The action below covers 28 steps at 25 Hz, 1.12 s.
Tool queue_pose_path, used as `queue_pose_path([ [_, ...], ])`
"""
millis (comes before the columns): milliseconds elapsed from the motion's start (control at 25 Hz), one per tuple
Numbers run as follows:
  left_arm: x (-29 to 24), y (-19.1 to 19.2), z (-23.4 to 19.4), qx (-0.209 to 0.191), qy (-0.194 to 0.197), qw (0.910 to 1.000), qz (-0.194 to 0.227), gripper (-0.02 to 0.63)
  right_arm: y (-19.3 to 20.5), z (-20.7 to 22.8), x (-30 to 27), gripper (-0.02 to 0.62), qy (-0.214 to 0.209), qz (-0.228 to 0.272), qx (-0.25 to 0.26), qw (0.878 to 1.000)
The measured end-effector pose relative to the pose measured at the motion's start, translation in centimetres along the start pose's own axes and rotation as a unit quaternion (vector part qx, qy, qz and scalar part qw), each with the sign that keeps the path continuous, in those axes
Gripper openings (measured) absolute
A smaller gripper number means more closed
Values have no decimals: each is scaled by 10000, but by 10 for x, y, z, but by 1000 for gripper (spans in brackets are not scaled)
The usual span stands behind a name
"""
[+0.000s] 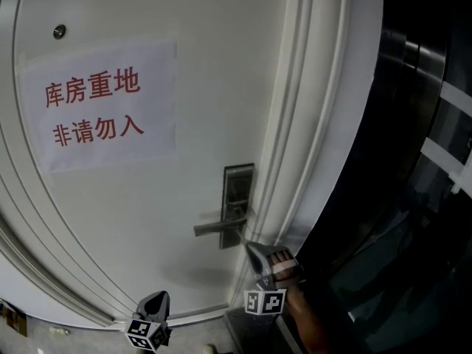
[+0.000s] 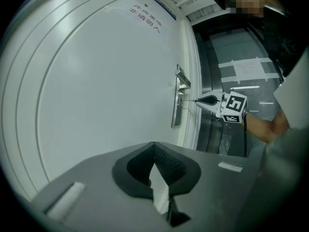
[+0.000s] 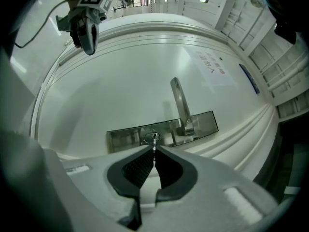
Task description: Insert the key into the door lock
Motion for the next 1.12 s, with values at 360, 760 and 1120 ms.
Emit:
queue_pose_path([
  [360, -4, 1, -12, -10, -13, 10000, -71, 2, 0, -1, -15, 11, 23, -84, -46, 10000],
  [760, -11, -1, -18, 8, 55, 10000, -58, 2, -6, 1, -21, 11, 2, -275, 113, 9996],
  [1120, -20, 1, -20, 48, 176, 9998, -60, 2, -10, 3, -25, 11, -40, -634, 185, 9978],
])
Point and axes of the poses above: the fingertips, and each gripper's own axes: x backward along the fingers, z to its right, y out of its underside, the point moved 9 cm from there along x, backward along the fingers, and after that the axes turned 6 degrees about -y, right-handed, at the moved point
